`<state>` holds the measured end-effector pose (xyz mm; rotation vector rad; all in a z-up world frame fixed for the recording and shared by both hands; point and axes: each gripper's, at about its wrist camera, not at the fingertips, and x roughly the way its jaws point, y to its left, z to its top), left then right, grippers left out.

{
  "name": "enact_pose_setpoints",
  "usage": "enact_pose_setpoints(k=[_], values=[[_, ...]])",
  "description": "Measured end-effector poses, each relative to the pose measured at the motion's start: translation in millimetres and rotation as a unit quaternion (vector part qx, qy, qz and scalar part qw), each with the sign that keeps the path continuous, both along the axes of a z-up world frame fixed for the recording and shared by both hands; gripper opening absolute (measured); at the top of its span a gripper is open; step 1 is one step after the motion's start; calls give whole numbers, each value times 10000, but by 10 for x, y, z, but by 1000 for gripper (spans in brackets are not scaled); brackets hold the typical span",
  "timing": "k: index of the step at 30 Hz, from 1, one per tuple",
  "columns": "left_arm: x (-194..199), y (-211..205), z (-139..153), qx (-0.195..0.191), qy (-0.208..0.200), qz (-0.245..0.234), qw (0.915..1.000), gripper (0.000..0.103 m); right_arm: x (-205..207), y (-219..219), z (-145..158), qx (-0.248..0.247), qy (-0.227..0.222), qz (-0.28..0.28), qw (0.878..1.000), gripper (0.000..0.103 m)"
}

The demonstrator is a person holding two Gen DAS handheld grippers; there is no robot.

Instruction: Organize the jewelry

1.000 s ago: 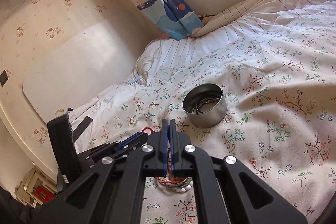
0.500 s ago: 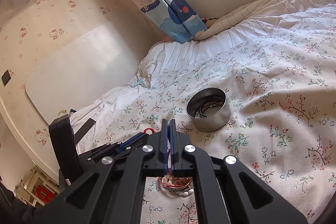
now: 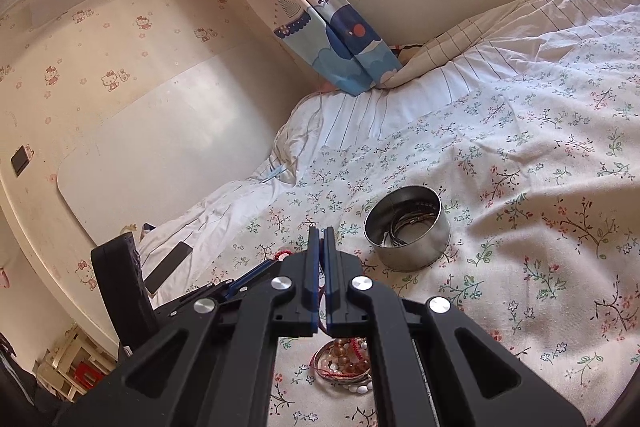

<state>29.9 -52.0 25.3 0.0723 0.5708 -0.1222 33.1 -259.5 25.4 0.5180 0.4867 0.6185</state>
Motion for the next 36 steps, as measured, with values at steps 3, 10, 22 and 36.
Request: enact_pose_setpoints(k=[3,10,22,36], values=[[28,48,52,-261,-31,-21,9997,7,52,-12,20,99,-19,15,9999,3],[129,51,162,-693,-182,-211,9972,7,209,30,77,189,-88,86,9997,3],[565,-116,188,-924,-133,-417,9948,7,597,146,106,102,-119,164,9997,3],[1271,-136,-179,-1290,747,-325,9883,35,1236,258,-135,-32,329,-63,9994,3]])
